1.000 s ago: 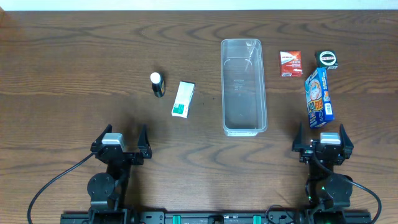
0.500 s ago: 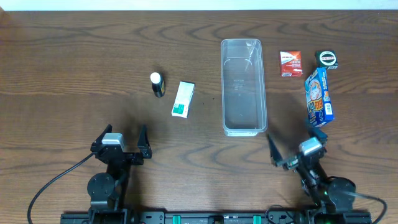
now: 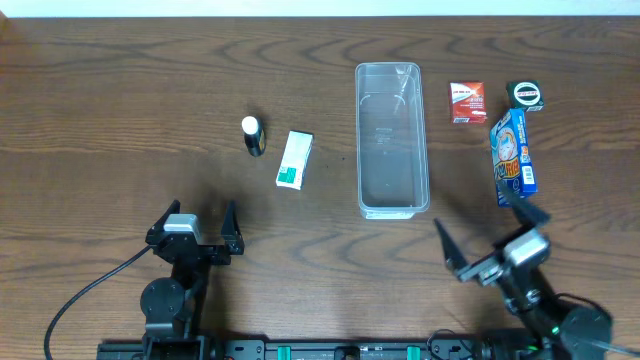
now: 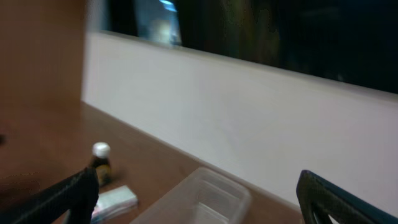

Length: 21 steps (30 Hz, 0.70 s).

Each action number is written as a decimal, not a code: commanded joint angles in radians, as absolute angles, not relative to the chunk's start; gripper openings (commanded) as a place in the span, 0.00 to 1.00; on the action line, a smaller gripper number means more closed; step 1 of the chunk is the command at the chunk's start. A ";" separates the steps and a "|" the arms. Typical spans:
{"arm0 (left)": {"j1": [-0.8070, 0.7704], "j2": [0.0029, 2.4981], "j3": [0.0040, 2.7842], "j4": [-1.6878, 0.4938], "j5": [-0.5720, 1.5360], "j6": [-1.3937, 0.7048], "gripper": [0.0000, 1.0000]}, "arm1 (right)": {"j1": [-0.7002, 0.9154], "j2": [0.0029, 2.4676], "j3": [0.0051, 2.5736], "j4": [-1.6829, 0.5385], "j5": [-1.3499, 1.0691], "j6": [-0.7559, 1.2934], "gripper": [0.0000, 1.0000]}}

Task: Pack container
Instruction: 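Move the right gripper to the upright blue KOOLFEVER box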

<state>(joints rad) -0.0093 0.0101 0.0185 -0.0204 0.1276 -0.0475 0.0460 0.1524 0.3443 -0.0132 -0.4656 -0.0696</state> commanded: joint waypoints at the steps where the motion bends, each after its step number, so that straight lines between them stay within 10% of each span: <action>1: -0.005 0.004 0.004 -0.056 0.142 -0.034 0.98 | 0.029 0.306 0.525 -0.150 -0.214 -0.109 0.99; 21: -0.005 0.004 0.004 -0.056 0.142 -0.034 0.98 | -0.225 1.367 1.389 -0.874 -0.205 -0.181 0.99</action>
<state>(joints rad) -0.0090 0.0101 0.0185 -0.0204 0.1272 -0.0475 -0.2161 1.3365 1.3643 -0.8642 -0.2295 -0.1699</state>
